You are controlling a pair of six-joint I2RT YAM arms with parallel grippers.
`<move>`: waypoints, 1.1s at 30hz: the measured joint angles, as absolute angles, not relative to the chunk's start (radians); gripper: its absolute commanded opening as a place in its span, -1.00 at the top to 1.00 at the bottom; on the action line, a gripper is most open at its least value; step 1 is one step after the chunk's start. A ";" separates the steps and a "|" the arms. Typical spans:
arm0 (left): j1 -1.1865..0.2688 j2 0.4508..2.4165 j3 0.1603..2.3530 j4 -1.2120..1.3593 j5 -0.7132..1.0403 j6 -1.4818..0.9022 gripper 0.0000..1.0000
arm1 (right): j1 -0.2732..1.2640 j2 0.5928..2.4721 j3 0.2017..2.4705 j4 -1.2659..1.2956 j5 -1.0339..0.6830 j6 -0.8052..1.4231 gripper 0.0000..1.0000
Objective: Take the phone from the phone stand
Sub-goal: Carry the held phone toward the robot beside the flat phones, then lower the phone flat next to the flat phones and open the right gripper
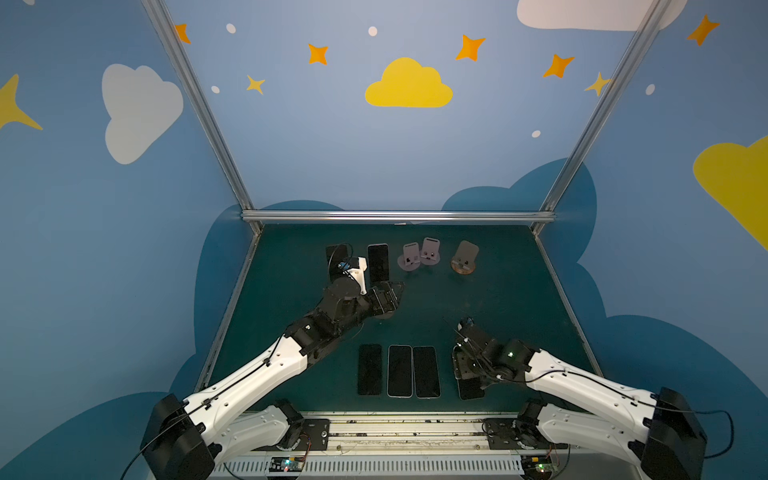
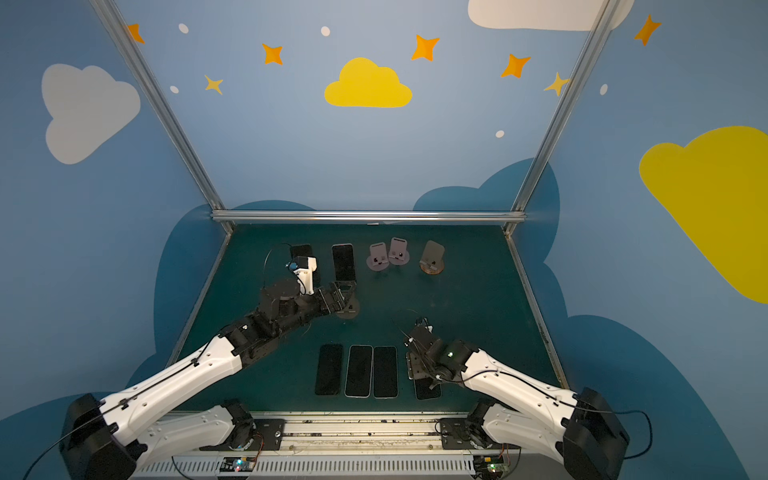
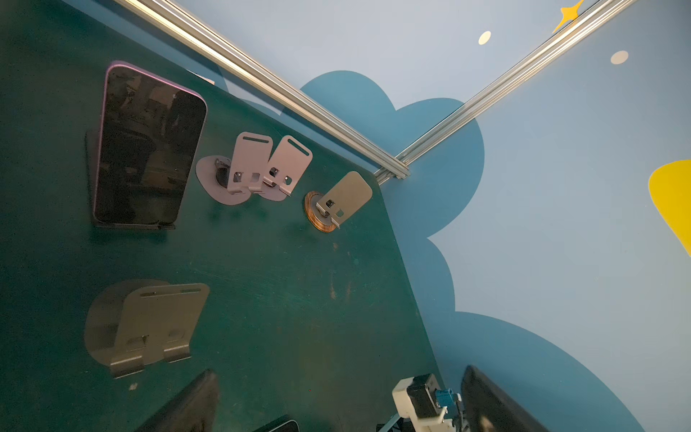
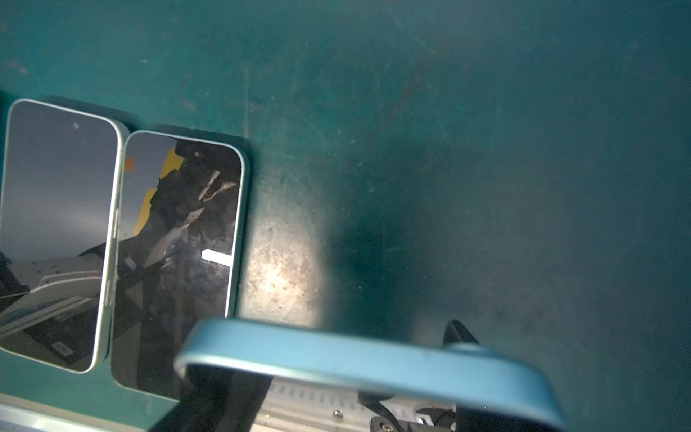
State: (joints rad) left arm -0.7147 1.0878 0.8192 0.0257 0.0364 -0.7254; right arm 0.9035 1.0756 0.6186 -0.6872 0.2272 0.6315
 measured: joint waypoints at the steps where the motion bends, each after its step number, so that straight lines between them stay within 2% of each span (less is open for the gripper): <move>1: -0.715 1.088 0.819 0.026 0.036 -0.725 -1.00 | 0.899 1.098 0.631 -0.689 0.218 0.627 -0.32; 15: -0.716 1.088 0.819 0.025 0.041 -0.726 -1.00 | 0.848 1.342 0.752 -0.726 0.088 0.567 -0.34; 24: -0.716 1.088 0.819 0.025 0.040 -0.726 -1.00 | 0.756 1.618 0.931 -0.817 -0.057 0.538 -0.25; 33: -0.716 1.083 0.819 0.025 0.032 -0.725 -1.00 | 0.743 1.620 0.918 -0.831 -0.071 0.536 -0.27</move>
State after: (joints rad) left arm -0.7162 1.0828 0.8192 0.0250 0.0319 -0.7254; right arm 0.7433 1.6203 0.9176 -0.8310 -0.0708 0.5358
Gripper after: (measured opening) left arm 0.998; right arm 0.731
